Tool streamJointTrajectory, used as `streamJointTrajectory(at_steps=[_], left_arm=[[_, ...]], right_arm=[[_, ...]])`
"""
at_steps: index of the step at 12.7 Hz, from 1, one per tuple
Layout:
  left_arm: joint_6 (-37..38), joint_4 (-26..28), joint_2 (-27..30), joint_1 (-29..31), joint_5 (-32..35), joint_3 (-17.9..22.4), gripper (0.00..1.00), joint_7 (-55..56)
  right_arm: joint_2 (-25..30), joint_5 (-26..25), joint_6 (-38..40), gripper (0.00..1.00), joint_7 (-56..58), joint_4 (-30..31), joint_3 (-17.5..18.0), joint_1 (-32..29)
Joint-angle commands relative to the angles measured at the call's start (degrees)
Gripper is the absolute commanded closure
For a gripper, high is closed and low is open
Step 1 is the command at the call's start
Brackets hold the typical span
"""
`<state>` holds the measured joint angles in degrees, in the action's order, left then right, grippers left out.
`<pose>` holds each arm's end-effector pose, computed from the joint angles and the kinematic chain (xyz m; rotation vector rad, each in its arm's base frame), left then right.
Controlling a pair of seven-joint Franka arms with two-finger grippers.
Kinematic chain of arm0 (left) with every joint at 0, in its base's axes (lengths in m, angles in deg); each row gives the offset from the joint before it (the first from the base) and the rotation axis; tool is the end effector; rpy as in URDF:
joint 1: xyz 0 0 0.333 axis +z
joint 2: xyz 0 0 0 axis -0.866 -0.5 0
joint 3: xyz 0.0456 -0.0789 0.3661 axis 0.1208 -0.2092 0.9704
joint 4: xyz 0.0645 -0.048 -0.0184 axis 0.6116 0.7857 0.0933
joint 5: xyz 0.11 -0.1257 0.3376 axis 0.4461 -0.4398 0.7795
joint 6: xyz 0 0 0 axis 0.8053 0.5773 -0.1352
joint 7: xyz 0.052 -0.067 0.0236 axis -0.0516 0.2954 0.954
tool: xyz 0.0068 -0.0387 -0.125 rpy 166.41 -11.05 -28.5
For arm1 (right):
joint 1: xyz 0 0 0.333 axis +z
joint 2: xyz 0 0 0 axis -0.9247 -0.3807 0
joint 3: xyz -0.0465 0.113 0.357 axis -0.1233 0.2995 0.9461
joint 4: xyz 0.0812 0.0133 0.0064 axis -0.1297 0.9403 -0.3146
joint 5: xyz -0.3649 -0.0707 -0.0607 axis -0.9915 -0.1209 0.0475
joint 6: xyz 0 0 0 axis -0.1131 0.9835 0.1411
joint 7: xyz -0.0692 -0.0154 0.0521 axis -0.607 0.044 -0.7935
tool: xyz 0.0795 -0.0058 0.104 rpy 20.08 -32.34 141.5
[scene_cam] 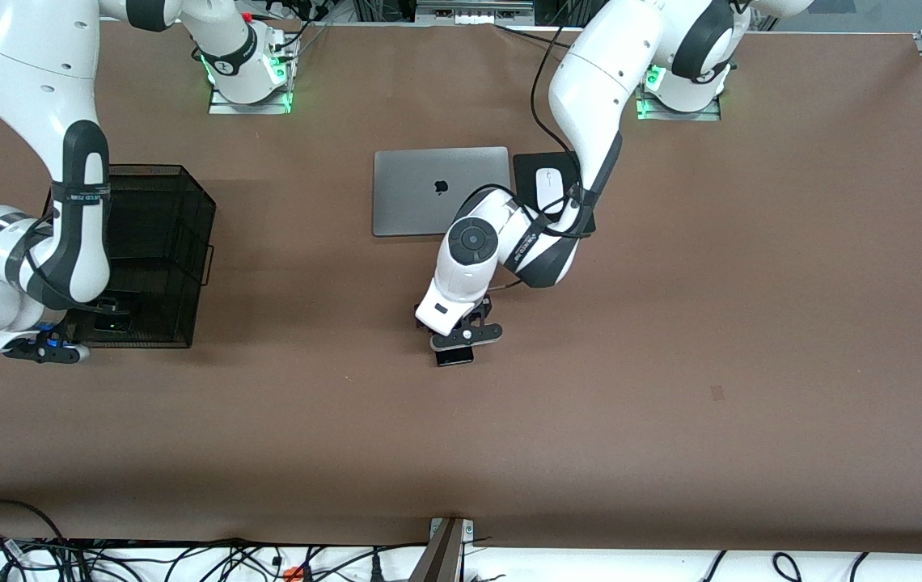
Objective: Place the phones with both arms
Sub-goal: 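Release the flip phone in the basket while the left gripper sets bar phone down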
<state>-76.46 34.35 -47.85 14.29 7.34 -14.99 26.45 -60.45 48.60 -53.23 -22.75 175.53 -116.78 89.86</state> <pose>0.6238 -0.5554 0.2028 2.9464 0.3979 0.0847 0.6624 -0.1040 0.2865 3.0787 -0.1446 -0.4235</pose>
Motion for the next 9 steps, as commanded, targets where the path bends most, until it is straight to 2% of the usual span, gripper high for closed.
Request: streamJointTrajectory(at_steps=[1,3,5,6,7,8,9], left_arm=[[-0.52,-2.15,-1.45,-0.78,-0.64,1.24,0.83,1.58],[-0.44,-1.89,-1.79,-1.31,-0.03,1.24,0.82,-0.6],[-0.44,-1.97,-1.88,-1.49,1.37,1.25,0.77,-1.32],[-0.44,-1.97,-1.88,-1.49,1.38,1.33,0.74,-1.41],[-0.44,-1.97,-1.8,-1.49,1.47,1.33,0.59,-1.67],[-0.61,-2.06,-1.8,-1.49,1.47,1.42,0.04,-1.67],[-0.61,-2.06,-1.54,-1.57,1.82,1.68,0.0,-1.67]], right_arm=[[0.77,0.47,7.19,0.0,-1.54,-6.28,0.12,0.52],[0.86,-0.84,14.13,0.0,-4.36,-13.13,0.04,1.48],[0.86,-4.26,18.72,0.0,-6.9,-19.02,-0.23,3.68],[0.95,-4.45,20.04,0.0,-7.35,-21.4,-0.14,4.38],[1.82,-4.28,20.49,0.0,-7.53,-22.56,-0.05,5.69],[2.0,-4.28,20.4,0.0,-7.97,-22.92,-0.23,7.88],[2.09,-4.02,20.4,0.0,-9.97,-23.09,-0.32,9.82]])
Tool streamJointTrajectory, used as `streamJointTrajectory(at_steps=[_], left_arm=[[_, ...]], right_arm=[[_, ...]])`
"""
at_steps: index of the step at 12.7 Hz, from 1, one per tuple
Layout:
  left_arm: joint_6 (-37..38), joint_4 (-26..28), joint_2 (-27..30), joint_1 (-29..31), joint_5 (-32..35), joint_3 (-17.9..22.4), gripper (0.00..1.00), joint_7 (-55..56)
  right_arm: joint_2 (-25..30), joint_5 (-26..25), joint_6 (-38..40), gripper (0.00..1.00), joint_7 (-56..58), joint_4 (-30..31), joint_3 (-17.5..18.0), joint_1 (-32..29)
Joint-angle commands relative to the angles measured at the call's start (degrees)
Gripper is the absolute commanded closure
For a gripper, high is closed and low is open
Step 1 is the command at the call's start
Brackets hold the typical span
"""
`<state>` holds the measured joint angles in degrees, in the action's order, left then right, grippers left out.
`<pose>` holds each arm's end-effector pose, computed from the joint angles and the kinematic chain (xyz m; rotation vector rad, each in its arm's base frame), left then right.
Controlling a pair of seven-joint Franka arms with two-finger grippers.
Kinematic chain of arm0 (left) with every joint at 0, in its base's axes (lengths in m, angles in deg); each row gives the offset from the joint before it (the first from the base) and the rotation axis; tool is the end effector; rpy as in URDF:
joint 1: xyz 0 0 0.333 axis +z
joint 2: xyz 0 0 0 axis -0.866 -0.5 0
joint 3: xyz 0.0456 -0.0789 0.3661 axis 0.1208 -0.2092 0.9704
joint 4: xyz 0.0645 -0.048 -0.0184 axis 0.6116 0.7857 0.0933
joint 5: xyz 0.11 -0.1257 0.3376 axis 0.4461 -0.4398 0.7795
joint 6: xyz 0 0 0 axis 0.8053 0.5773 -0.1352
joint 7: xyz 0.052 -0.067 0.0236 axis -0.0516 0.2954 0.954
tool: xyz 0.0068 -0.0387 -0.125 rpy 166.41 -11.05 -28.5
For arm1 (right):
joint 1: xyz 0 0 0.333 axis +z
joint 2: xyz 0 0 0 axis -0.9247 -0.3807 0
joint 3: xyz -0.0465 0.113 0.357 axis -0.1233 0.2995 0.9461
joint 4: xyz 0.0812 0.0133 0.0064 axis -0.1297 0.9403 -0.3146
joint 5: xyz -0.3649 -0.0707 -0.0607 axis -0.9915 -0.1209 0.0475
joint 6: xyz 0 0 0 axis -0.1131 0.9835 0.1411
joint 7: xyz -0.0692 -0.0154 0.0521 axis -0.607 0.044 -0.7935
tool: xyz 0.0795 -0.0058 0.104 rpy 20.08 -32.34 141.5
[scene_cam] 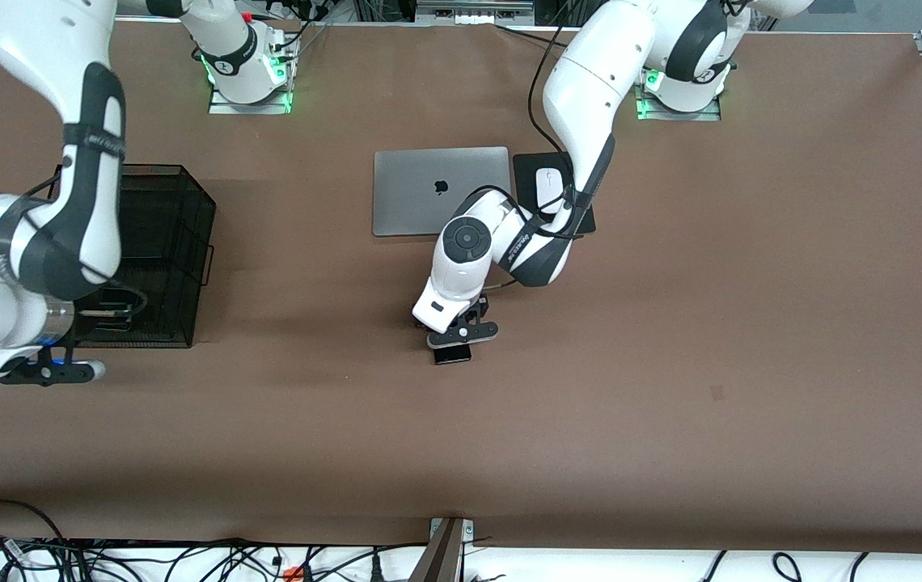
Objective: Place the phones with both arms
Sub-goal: 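Release the flip phone in the basket while the left gripper sets bar phone down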
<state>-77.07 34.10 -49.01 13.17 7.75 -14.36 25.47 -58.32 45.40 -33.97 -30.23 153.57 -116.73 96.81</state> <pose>0.6166 -0.5627 0.1897 2.9684 0.3460 0.1010 0.7092 0.0411 0.4362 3.0575 0.0685 -0.3436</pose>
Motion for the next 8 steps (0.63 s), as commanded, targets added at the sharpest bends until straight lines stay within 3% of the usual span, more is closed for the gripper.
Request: streamJointTrajectory(at_steps=[1,4,8], left_arm=[[0.34,-1.8,0.14,-0.02,1.49,1.06,0.0,-0.6],[3.84,-1.01,3.99,0.86,2.11,3.68,0.0,-0.69],[22.36,-0.92,13.74,12.16,2.2,5.01,0.0,-8.11]], right_arm=[[-0.04,-0.64,0.88,0.0,-6.17,-1.14,-0.02,4.46],[-0.22,-0.03,-0.87,0.0,-9.71,-1.05,0.25,8.5],[-0.57,6.38,-1.32,0.0,-14.9,-0.7,0.6,10.8]])
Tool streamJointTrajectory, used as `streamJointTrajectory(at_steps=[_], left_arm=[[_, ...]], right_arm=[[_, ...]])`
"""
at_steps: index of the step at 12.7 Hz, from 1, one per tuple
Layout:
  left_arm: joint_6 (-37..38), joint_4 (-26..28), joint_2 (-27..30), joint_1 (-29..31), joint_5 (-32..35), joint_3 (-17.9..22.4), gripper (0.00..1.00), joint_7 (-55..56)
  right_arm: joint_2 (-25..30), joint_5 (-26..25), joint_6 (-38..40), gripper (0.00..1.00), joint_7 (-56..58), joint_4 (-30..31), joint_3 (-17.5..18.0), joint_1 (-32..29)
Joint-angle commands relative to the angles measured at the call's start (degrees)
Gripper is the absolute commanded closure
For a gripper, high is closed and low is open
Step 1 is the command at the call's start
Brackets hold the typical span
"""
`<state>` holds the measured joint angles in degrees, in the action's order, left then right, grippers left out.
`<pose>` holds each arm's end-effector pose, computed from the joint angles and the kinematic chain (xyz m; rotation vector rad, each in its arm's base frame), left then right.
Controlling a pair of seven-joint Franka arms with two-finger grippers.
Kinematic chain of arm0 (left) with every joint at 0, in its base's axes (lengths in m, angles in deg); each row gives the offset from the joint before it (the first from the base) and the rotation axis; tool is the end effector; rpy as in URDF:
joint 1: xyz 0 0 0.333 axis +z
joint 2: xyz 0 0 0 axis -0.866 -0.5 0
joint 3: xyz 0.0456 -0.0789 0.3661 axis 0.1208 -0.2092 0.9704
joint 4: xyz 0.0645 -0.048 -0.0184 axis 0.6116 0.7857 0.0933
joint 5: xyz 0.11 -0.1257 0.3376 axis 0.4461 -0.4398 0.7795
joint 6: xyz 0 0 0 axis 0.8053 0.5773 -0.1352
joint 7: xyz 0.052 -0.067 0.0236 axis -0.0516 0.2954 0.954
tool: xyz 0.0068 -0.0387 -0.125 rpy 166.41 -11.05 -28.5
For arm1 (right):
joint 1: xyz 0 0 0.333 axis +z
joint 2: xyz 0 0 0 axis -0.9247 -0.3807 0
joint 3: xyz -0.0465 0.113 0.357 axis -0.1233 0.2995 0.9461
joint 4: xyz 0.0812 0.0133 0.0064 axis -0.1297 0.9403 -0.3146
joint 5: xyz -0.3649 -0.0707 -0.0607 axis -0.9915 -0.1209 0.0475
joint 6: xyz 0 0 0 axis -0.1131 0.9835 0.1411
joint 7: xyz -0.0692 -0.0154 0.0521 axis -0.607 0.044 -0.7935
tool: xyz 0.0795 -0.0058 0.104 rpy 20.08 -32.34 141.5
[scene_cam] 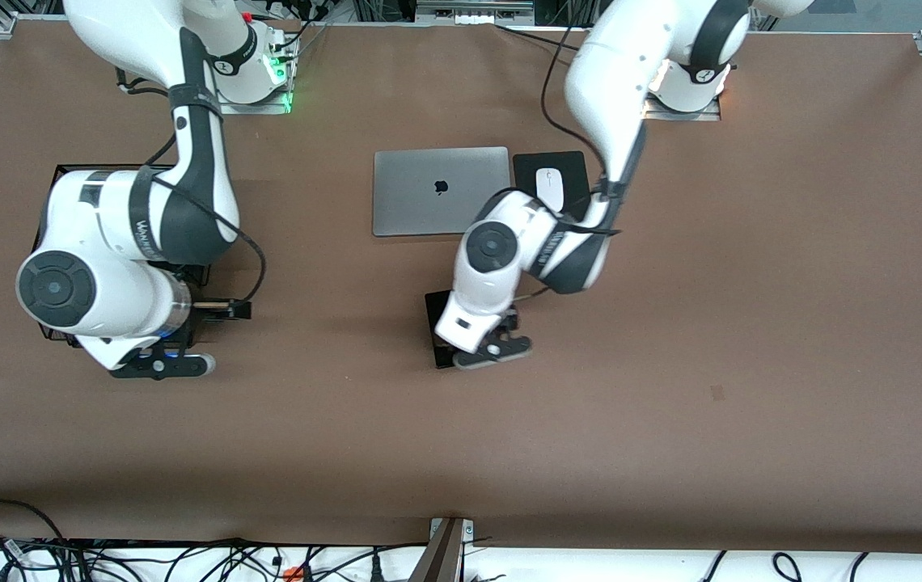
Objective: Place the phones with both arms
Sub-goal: 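Release the flip phone in the basket while the left gripper sets bar phone down, then grasp the bar phone with the right gripper while the left gripper withdraws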
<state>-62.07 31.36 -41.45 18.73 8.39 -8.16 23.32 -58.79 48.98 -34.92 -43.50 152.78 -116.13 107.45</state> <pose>0.6875 -0.4579 0.3020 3.0497 0.4962 0.1073 0.6927 0.1879 0.4348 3.0814 0.0100 -0.2910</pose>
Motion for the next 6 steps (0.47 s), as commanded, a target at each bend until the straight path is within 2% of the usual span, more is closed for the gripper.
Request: streamJointTrajectory(at_steps=[1,3,4,6], left_arm=[[11.24,1.9,8.99,10.3,1.55,-1.1,0.0,-10.44],[21.07,2.16,15.15,18.65,1.55,-1.19,0.0,-23.87],[24.69,2.51,17.7,22.08,1.55,-1.02,0.0,-30.03],[27.97,4.0,23.23,27.89,1.64,-1.02,0.0,-38.31]], right_arm=[[-0.18,4.29,-0.89,0.0,-1.72,0.18,0.09,0.34],[-0.36,10.5,-2.11,0.0,-1.72,1.23,0.7,0.34],[-0.36,13.41,-4.65,0.0,-1.8,1.93,2.71,0.6],[-1.49,13.53,-11.49,0.0,-3.98,2.64,4.22,4.36]])
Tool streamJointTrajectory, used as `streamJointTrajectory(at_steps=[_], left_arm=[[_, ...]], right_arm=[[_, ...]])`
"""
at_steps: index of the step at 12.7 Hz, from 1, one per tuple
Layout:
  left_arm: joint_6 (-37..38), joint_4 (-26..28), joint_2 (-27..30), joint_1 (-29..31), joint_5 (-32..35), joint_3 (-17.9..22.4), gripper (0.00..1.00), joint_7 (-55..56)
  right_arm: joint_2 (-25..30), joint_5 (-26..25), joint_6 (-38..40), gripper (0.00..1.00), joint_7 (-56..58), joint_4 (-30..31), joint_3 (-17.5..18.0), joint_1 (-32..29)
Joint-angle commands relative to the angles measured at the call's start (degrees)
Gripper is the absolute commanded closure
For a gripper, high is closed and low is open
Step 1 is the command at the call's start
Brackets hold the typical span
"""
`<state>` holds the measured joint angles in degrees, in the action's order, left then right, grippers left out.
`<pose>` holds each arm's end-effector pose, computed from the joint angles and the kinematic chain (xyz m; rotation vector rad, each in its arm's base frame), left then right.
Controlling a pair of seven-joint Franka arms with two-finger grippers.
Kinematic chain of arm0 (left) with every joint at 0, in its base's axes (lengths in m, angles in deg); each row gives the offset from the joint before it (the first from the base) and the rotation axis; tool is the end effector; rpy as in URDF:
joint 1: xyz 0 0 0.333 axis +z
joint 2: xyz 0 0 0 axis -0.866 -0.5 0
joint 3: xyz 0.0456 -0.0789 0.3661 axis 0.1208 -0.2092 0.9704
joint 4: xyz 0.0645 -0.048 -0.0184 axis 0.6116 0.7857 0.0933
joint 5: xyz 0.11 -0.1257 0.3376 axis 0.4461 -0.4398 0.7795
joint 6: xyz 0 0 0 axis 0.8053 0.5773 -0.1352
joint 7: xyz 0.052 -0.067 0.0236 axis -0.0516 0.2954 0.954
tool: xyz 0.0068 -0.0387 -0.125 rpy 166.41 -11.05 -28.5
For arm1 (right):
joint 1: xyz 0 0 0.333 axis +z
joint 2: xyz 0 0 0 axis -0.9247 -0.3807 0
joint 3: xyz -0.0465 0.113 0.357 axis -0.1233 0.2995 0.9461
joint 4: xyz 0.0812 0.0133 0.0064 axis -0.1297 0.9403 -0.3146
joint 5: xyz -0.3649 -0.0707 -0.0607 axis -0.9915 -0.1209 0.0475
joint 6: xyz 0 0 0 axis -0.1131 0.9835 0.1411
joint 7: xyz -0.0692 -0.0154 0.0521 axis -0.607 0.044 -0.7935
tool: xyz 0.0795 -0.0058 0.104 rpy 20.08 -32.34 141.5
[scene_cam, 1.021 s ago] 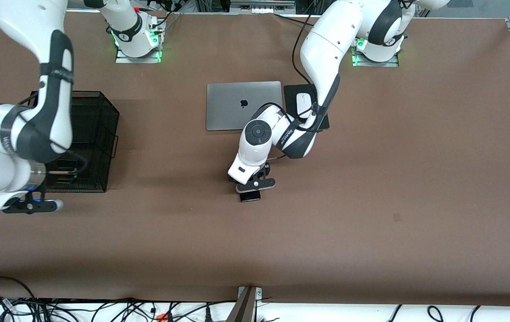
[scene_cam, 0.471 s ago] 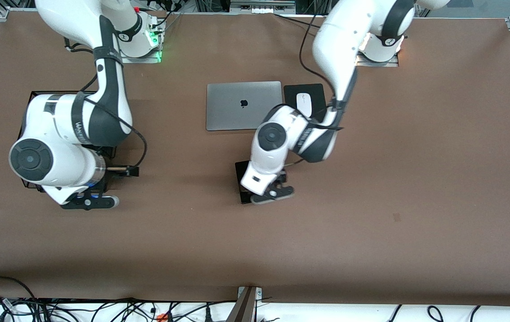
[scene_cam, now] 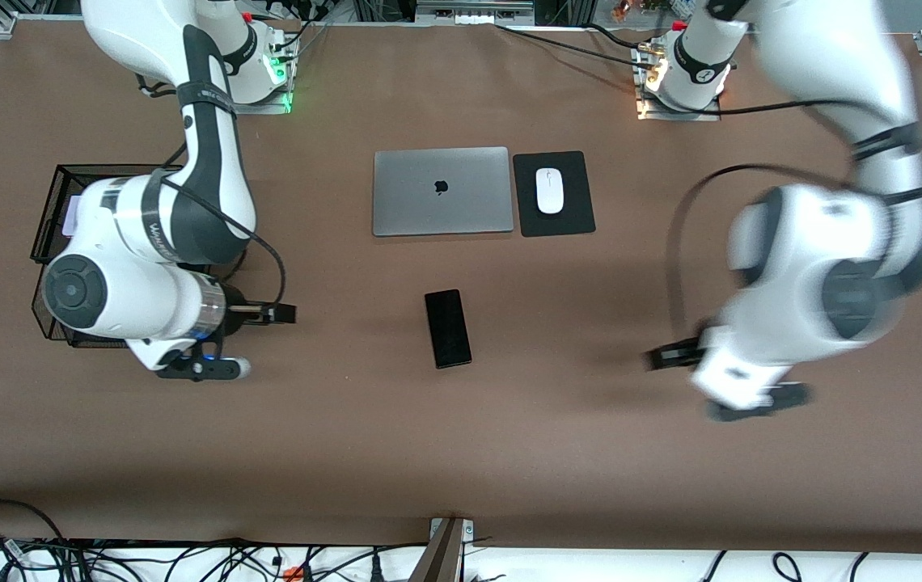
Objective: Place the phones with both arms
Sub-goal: 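Grasp the bar phone with the right gripper while the left gripper withdraws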
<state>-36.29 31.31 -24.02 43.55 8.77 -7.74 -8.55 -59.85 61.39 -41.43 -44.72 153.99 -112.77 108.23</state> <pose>0.7380 -0.1141 0.5016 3.0827 0.2995 -0.1139 0.6964 0.2495 0.4124 -2.9536 0.0050 0.2148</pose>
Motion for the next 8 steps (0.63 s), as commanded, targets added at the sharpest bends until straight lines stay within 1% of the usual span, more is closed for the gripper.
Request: streamJointTrajectory(at_steps=[1,3,6,7,8], left_arm=[[2.37,5.71,8.79,5.79,1.18,-1.52,0.0,-11.27],[2.55,7.4,12.67,10.55,1.18,-1.61,0.0,-19.28],[3.43,7.75,13.39,12.06,1.36,-1.34,0.0,-22.48],[3.17,9.49,14.43,11.97,3.45,-1.61,0.0,-23.44],[1.68,13.16,16.71,11.63,6.43,-1.87,0.0,-24.23]], right_arm=[[-1.76,1.04,-8.85,0.0,-7.31,1.43,0.86,6.48],[-4.57,0.17,-15.54,0.0,-12.96,1.69,0.86,11.58],[-10.36,-1.51,-21.25,0.0,-13.59,1.34,1.38,16.51],[-12.64,-1.95,-24.67,0.0,-13.59,1.34,1.56,18.61],[-14.32,-2.91,-27.49,0.0,-14.72,1.42,1.56,20.11]])
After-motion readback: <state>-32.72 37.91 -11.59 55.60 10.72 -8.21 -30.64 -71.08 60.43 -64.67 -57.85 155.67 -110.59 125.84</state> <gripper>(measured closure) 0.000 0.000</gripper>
